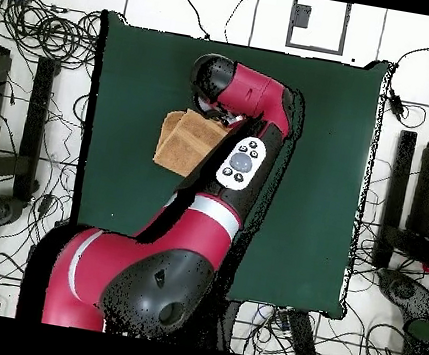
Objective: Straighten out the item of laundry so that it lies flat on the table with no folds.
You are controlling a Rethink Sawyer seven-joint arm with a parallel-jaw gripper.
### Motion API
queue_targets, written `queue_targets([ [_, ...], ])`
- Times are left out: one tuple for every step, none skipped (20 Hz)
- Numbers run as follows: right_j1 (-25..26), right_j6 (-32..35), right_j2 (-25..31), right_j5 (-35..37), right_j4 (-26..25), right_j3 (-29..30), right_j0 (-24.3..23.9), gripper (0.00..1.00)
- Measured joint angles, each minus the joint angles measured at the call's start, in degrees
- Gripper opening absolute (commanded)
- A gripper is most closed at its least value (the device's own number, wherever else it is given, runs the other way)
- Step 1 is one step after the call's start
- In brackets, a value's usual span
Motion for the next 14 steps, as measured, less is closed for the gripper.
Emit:
queue_targets([
  [0.0,0.0,0.0,0.0,0.0,0.0,0.0,0.0],
  [0.0,0.0,0.0,0.0,0.0,0.0,0.0,0.0],
  [0.0,0.0,0.0,0.0,0.0,0.0,0.0,0.0],
  [0.0,0.0,0.0,0.0,-0.01,0.0,0.0,0.0],
  [0.01,0.0,0.0,0.0,-0.01,0.01,0.0,1.0],
  [0.01,0.0,0.0,0.0,-0.01,0.01,0.0,1.0],
  [0.01,0.0,0.0,0.0,-0.01,0.01,0.0,1.0],
  [0.01,0.0,0.0,0.0,-0.01,0.01,0.0,1.0],
  [0.01,0.0,0.0,0.0,-0.01,0.01,0.0,1.0],
  [0.01,0.0,0.0,0.0,-0.01,0.01,0.0,1.0],
  [0.01,0.0,0.0,0.0,-0.01,0.01,0.0,1.0],
  [0.01,0.0,0.0,0.0,-0.01,0.01,0.0,1.0],
  [-0.02,0.0,0.0,0.0,-0.04,0.02,0.0,1.0],
  [-0.09,0.0,0.0,0.0,-0.06,0.03,0.0,1.0],
])
